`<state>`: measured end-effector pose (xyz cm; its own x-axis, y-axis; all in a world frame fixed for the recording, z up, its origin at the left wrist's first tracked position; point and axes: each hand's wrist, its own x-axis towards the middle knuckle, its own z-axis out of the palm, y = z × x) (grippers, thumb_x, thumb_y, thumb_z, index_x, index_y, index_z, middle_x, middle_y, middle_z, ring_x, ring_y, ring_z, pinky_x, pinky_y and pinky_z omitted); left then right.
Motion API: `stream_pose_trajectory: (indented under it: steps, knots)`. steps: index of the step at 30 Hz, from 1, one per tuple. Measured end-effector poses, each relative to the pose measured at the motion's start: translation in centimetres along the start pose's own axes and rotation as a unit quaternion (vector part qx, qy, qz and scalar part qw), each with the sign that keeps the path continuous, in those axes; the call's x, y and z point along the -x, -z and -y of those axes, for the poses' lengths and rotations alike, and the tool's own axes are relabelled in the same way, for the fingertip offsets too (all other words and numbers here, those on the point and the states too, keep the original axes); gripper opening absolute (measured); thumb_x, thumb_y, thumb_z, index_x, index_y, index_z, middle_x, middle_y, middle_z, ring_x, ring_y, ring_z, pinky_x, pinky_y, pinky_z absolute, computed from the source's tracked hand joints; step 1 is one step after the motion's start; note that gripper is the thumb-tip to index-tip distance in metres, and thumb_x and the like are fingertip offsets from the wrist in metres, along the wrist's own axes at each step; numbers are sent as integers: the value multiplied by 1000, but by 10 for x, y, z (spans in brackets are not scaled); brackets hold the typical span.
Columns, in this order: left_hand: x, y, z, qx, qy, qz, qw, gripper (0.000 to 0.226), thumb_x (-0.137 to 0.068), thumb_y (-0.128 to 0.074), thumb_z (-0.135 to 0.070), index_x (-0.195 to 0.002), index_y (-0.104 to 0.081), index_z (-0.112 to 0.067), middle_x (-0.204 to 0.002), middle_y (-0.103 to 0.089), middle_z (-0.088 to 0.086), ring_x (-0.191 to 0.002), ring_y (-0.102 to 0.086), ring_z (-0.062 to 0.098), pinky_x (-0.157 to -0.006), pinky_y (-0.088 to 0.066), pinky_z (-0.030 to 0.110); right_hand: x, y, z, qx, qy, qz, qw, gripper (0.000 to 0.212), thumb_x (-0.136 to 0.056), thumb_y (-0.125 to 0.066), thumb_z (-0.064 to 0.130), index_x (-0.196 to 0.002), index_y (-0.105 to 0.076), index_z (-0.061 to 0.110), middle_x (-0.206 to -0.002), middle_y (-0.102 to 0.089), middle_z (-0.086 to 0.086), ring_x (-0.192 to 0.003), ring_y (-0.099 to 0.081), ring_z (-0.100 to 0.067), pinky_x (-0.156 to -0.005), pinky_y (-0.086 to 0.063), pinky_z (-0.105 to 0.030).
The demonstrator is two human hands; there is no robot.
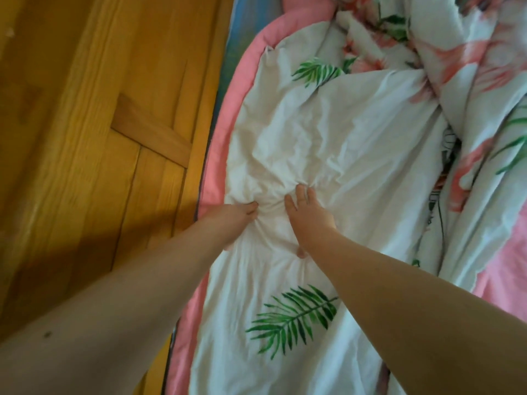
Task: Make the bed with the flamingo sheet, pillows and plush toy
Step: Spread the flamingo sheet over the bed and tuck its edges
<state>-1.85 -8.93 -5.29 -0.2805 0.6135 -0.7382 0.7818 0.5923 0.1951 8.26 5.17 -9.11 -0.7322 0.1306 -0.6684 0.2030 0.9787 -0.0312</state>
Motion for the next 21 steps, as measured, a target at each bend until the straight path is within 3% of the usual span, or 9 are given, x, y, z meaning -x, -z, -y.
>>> stream_pose_trajectory:
  steps: [2, 4, 7, 10, 12, 14, 16, 19, 21]
  knots:
    - [3, -7, 1, 23, 38, 42, 998, 65, -97, -51, -22, -151, -15, -19, -160, -6, -3, -140, -30, 27, -111, -32, 41, 8, 6, -4, -30, -4, 7, 1000, 102, -86, -67, 18, -151, 11, 14, -157, 19, -13, -146, 11, -32, -114, -28, -36]
    - [1, -8, 7, -41, 27, 61, 997, 70, -95, -49, -15, -152, -9, -16, -160, 0, -5, -140, -30, 26, -110, -33, 43, 9, 10, -2, -47, -11, 5, 999, 101, -86, -67, 17, -151, 10, 15, -157, 19, -12, -146, 10, -30, -113, -30, -35]
    - [-1, 0, 13, -63, -12, 56, 996, 50, -101, -36, -23, -150, -25, -22, -158, -19, -7, -141, -28, 22, -115, -25, 44, 11, 22, 8, -8, -17, 22, 1000, 97, -87, -66, 26, -152, 4, 10, -157, 10, -18, -146, 3, -34, -116, -20, -36]
    - [-1, 13, 13, -43, -13, 103, 994, 64, -96, -49, -18, -152, -18, -21, -155, -25, 2, -133, -39, 27, -107, -35, 38, 9, 50, 6, -29, -38, 18, 999, 72, -80, -70, 42, -142, -39, 19, -144, -36, -9, -131, -41, -28, -99, -43, -36]
    - [-12, 34, 16, 2, 16, 106, 994, 64, -91, -58, -13, -148, -30, -18, -145, -40, 9, -124, -48, 28, -99, -39, 33, 4, 76, -6, -54, -59, -10, 997, 47, -84, -63, 43, -128, -54, 28, -123, -57, 1, -113, -58, -21, -86, -47, -33]
    - [-35, 63, 27, 23, 18, 50, 998, 37, -89, -58, -12, -127, -57, -11, -129, -55, 15, -115, -55, 31, -89, -43, 31, -5, 99, -18, -87, -87, -51, 991, 41, -89, -57, 38, -129, -53, 32, -122, -59, 2, -112, -58, -20, -83, -46, -33]
    - [-54, 100, 35, 31, 25, -59, 997, 25, -85, -53, -6, -107, -64, -4, -111, -61, 22, -102, -59, 36, -73, -41, 29, -22, 117, -30, -125, -103, -131, 978, 46, -90, -58, 33, -135, -46, 32, -130, -54, 2, -119, -52, -21, -85, -47, -36]
    - [-84, 147, 38, 44, 10, -168, 985, 27, -84, -53, -3, -109, -64, -3, -112, -56, 18, -104, -57, 35, -78, -44, 33, -55, 140, -46, -135, -107, -175, 969, 78, -84, -68, 39, -148, -24, 26, -152, -28, -1, -140, -28, -22, -100, -43, -42]
    - [-111, 166, 48, 40, 29, -165, 985, 33, -83, -63, -11, -115, -60, -8, -119, -52, 16, -109, -56, 34, -82, -50, 34, -83, 151, -58, -138, -106, -156, 972, 101, -76, -74, 45, -151, -12, 21, -159, -10, -6, -147, -9, -23, -111, -33, -44]
